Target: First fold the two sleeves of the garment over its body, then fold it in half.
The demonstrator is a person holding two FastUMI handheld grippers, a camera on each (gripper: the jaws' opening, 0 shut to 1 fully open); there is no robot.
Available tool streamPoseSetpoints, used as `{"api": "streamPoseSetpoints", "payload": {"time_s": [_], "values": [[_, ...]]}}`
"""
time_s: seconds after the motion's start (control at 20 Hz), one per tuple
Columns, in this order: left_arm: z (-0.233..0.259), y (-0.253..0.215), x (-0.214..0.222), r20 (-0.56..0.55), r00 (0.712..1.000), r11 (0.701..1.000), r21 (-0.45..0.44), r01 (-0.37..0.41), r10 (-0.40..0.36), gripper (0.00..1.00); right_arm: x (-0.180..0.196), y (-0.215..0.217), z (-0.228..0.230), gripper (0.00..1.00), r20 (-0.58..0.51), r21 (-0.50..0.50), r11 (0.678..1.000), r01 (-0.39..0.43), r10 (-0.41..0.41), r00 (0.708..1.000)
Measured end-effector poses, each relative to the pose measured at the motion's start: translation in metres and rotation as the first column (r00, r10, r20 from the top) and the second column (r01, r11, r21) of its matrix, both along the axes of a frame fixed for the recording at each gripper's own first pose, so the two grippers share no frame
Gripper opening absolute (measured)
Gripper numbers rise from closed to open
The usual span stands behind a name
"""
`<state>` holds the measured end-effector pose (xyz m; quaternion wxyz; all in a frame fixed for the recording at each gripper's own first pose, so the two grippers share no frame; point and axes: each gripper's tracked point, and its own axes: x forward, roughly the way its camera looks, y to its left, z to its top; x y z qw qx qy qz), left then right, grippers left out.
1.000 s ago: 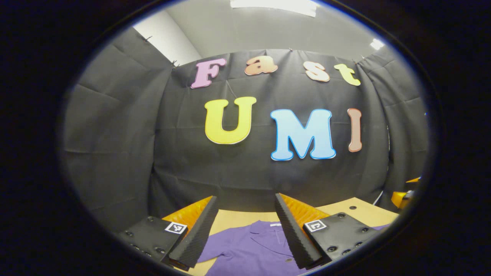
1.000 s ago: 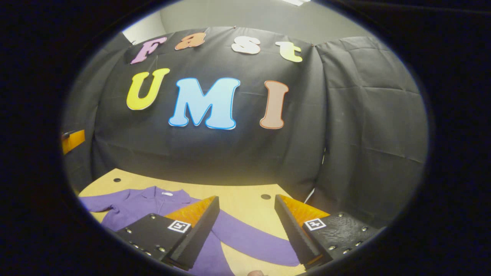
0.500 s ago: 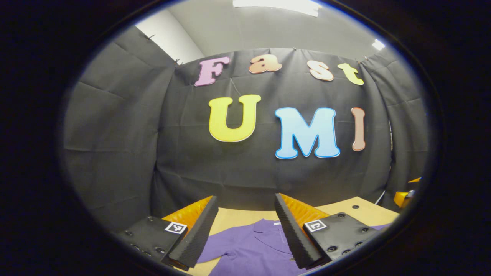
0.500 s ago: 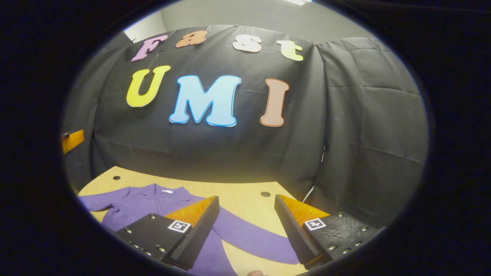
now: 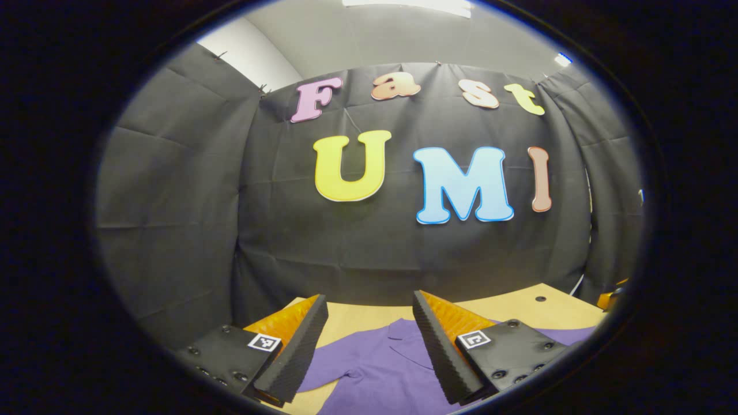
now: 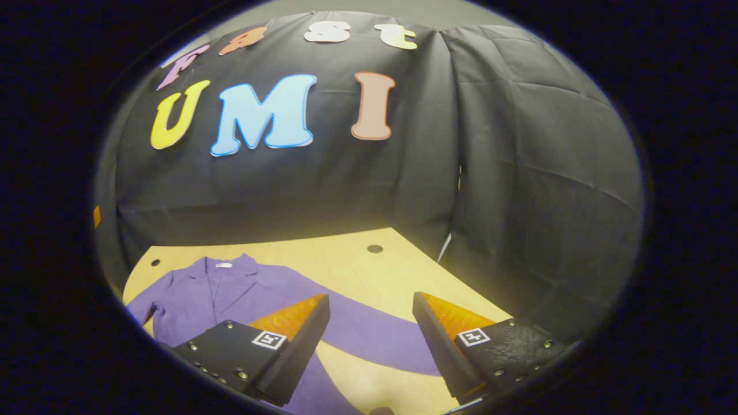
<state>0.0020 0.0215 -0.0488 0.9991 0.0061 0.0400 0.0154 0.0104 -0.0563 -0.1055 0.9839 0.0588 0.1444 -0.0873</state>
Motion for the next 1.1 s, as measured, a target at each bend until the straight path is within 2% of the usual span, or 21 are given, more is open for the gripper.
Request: {"api": "streamPoseSetpoints", "payload": {"time_s": [0.15, 0.2, 0.35, 0.75, 0.95, 1.1], "values": [[-0.005, 0.0, -0.002, -0.01, 1.0, 1.0, -0.004, -0.014, 0.014, 0.95, 0.004, -0.028, -0.031, 0.92, -0.074, 0.001, 0.998, 0.059, -0.059, 0.996], [-0.006, 0.0, -0.002, -0.013, 1.0, 1.0, -0.004, -0.019, 0.019, 0.95, 0.005, -0.036, -0.045, 0.89, -0.105, 0.006, 0.997, 0.073, -0.072, 0.992], [-0.007, 0.001, -0.004, -0.014, 0.999, 0.999, 0.011, -0.037, 0.037, 0.95, 0.011, -0.056, -0.083, 0.93, -0.197, 0.05, 0.992, 0.112, -0.1, 0.975], [-0.019, 0.01, -0.021, -0.048, 0.994, 0.994, 0.059, -0.094, 0.097, 0.95, 0.018, -0.084, -0.177, 0.93, -0.437, 0.167, 0.957, 0.236, -0.142, 0.888], [-0.024, 0.005, -0.027, -0.061, 0.993, 0.994, 0.05, -0.099, 0.102, 0.96, 0.018, -0.091, -0.185, 0.92, -0.481, 0.126, 0.956, 0.264, -0.174, 0.859], [-0.025, -0.001, -0.027, -0.058, 0.994, 0.995, 0.049, -0.091, 0.094, 0.96, 0.013, -0.088, -0.182, 0.93, -0.506, 0.139, 0.956, 0.257, -0.154, 0.848]]}}
